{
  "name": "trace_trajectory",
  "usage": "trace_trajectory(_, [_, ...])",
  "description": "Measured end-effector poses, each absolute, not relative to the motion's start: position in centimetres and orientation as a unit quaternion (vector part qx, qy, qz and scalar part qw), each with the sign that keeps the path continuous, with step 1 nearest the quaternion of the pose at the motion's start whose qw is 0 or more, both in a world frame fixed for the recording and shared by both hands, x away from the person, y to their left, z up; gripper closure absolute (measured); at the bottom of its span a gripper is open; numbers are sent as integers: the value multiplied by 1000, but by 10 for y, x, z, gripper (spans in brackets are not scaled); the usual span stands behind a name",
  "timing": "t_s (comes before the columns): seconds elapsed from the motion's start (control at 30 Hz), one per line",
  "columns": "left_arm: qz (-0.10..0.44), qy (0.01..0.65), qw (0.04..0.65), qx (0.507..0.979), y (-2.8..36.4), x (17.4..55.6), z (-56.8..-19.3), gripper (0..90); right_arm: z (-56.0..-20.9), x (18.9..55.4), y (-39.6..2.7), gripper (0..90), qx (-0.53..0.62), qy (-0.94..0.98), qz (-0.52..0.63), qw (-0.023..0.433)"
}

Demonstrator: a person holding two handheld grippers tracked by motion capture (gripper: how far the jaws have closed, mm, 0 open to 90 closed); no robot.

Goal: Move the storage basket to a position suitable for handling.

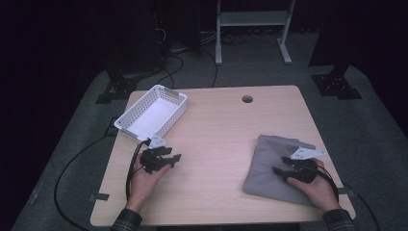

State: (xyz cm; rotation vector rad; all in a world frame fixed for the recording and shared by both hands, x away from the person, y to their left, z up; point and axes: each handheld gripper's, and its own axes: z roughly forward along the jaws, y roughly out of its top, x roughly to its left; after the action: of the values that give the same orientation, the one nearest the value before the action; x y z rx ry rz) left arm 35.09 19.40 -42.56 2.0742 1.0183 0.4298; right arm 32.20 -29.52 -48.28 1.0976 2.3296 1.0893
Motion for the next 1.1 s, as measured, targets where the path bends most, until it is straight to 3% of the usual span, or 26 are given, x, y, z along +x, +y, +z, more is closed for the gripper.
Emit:
trace_trajectory(0.1, [161,404,390,811,202,360,-412,660,-483,322,-295,383,386,821,384,172])
trace_trajectory(0.23, [169,408,388,809,208,375,-395,725,-483,322,-295,383,387,821,384,172])
trace_trajectory(0.6, [207,427,351,807,221,416,-374,718,-483,322,-295,383,388,820,383,173])
trace_trajectory(1.1, [192,461,319,806,241,436,-396,669,-483,322,-295,383,388,820,383,174])
